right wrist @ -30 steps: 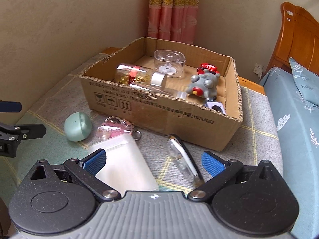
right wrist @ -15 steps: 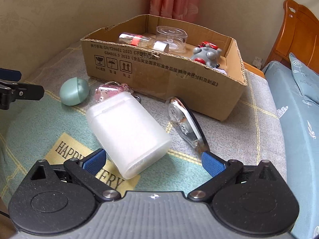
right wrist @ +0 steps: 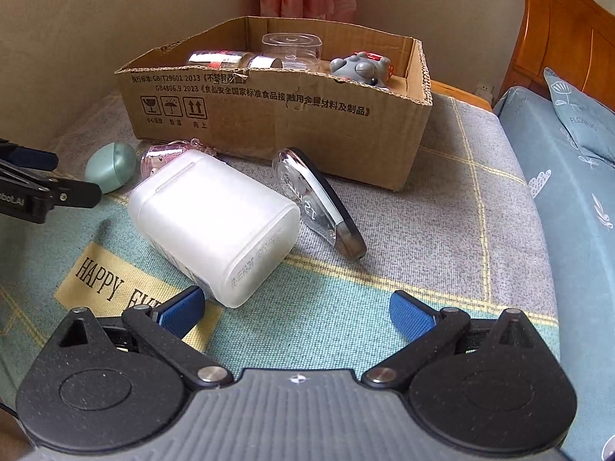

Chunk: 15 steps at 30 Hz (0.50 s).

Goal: Organize rigid objects
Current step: 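Close the left tool on the mint-green round case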

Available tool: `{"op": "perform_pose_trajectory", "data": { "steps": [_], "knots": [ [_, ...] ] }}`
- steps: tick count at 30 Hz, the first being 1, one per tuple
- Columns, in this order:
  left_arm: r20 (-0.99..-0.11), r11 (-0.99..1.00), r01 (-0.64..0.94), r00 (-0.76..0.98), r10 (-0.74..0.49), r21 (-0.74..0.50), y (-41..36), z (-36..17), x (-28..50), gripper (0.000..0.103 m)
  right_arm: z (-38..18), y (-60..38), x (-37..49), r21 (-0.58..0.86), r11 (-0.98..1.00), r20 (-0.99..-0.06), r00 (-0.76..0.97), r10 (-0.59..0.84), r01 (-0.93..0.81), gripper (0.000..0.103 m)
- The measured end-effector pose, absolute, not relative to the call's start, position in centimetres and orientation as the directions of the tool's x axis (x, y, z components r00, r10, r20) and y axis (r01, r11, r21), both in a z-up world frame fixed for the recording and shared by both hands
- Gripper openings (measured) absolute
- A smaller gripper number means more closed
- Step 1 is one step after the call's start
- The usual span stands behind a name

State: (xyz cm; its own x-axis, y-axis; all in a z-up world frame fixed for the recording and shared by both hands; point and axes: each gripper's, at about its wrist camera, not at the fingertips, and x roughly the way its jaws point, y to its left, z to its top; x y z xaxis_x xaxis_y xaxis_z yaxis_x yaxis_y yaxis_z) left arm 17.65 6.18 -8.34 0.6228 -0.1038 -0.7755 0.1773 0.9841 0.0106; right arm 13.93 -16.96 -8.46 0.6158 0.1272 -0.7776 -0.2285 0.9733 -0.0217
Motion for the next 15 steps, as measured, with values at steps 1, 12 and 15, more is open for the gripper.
{"op": "perform_pose_trajectory", "data": {
  "steps": [1, 12, 15],
  "knots": [
    [-0.779, 0.983, 0.184, 0.618, -0.103, 0.016, 6.1, -8.7, 17.9, 0.1, -8.5, -17.0, 13.9, -0.022, 0.973, -0.774, 0.62, 0.129, -0.23, 0.103],
    [-0.764, 0.972, 0.236, 0.63, -0.14, 0.017, 5.9, -9.1, 19.5, 0.095, -8.7, -17.1, 13.7, -0.021, 0.97, -0.755, 0.639, 0.144, -0.243, 0.103],
    [-0.748, 0.967, 0.253, 0.648, -0.143, 0.035, 5.7, -8.7, 19.4, 0.077, -8.8, -17.1, 13.7, -0.022, 0.969, -0.75, 0.645, 0.146, -0.245, 0.103]
  ]
}}
